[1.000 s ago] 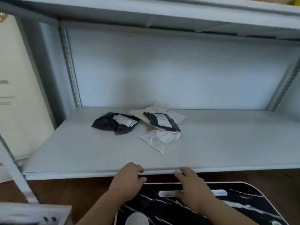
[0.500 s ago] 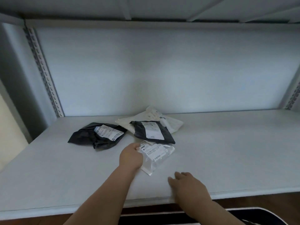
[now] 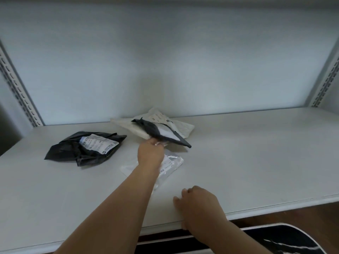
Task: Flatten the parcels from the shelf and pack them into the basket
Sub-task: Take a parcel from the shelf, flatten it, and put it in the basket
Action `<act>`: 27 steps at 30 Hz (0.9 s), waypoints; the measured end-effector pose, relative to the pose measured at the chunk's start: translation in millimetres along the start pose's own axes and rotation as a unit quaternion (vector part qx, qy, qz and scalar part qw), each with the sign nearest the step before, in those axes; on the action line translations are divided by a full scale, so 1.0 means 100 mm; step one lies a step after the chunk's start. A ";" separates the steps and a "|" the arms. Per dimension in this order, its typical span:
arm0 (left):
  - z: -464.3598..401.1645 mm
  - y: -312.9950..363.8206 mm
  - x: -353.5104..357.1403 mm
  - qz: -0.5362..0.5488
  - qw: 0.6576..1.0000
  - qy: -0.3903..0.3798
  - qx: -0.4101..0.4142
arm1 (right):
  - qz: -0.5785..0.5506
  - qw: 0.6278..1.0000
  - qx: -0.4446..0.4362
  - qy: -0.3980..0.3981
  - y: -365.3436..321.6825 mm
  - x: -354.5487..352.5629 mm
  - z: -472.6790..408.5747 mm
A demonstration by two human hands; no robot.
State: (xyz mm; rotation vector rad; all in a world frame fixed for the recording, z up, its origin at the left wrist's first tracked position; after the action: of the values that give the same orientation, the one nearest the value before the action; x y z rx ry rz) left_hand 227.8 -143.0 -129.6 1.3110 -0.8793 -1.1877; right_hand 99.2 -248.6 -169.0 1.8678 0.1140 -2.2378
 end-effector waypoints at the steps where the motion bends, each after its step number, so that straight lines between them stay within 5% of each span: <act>1: 0.08 0.16 -0.09 -0.048 0.997 0.018 0.058 | 0.002 1.000 0.002 -0.002 -0.01 -0.01 0.00; 4: 0.32 0.64 -0.42 -0.137 0.971 0.053 0.186 | 0.016 1.000 0.003 -0.023 -0.03 0.01 -0.01; 9: 0.64 1.27 -1.23 -0.182 0.941 0.103 0.266 | -0.035 0.998 -0.019 -0.043 -0.03 0.11 0.16; 13: 0.98 1.73 -1.96 -0.108 0.938 0.158 0.288 | -0.217 0.976 -0.003 -0.022 -0.08 0.00 0.54; 15: 1.15 1.84 -2.32 0.009 0.950 0.176 0.258 | -0.355 0.933 0.041 0.028 -0.06 -0.13 0.77; 17: 1.30 1.87 -2.57 0.125 0.949 0.188 0.219 | -0.509 0.854 0.096 0.040 -0.05 -0.18 0.96; 22: 1.83 1.79 -2.94 0.360 0.905 0.183 0.132 | -0.804 0.572 0.163 -0.001 -0.22 -0.26 1.38; 25: 2.13 1.52 -2.99 0.358 0.918 0.143 0.096 | -0.912 0.387 0.138 0.004 -0.29 -0.39 1.65; 27: 2.33 1.13 -2.96 0.323 0.936 0.127 0.065 | -0.950 0.300 0.089 -0.003 -0.31 -0.47 1.87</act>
State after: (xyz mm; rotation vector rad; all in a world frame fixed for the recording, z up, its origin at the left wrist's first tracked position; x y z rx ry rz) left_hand -46.6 73.8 50.7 1.1151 -1.0951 -0.4418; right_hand -79.3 -250.7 -90.4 1.1717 3.9784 -2.4746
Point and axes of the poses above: each hand's wrist, its own z-axis away from the middle knuckle, its own x-axis out of the palm, y = z × x, the point moved 10 cm from there along -z, towards the middle knuckle, and after that the axes turned 1 degree about z, right-handed, at the moved point
